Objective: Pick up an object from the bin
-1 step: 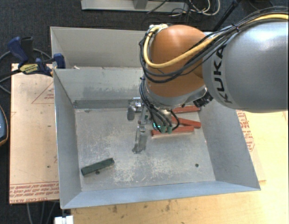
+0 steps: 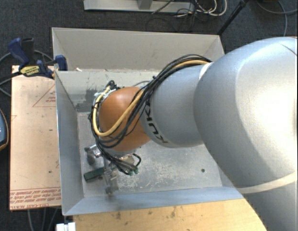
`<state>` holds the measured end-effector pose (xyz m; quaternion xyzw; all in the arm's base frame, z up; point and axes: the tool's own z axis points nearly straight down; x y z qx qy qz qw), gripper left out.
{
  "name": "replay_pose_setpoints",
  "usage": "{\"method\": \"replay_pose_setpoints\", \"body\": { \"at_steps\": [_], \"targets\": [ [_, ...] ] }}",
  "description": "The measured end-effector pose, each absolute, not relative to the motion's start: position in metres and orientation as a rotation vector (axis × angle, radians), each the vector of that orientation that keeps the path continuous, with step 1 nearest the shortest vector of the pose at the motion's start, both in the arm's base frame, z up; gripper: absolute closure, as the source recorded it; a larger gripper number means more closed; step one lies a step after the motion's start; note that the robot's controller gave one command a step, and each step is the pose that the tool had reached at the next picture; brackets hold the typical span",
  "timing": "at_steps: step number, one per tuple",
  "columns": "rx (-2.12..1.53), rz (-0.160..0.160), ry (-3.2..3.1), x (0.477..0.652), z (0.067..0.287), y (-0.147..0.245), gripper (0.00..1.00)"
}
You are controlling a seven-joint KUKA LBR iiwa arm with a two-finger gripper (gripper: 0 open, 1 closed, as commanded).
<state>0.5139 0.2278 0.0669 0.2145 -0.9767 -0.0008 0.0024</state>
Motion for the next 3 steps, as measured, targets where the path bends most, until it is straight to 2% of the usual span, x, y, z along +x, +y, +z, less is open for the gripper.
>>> {"method": "replay_pose_setpoints", "body": {
  "at_steps": [1,2,3],
  "targets": [
    [0.675,-0.005,-3.072,0.501,0.102,0.241,0.00],
    [0.666,-0.003,-3.072,0.494,0.120,0.231,0.00],
    [0.849,-0.001,-3.022,0.505,0.068,0.239,0.00]
  ]
}}
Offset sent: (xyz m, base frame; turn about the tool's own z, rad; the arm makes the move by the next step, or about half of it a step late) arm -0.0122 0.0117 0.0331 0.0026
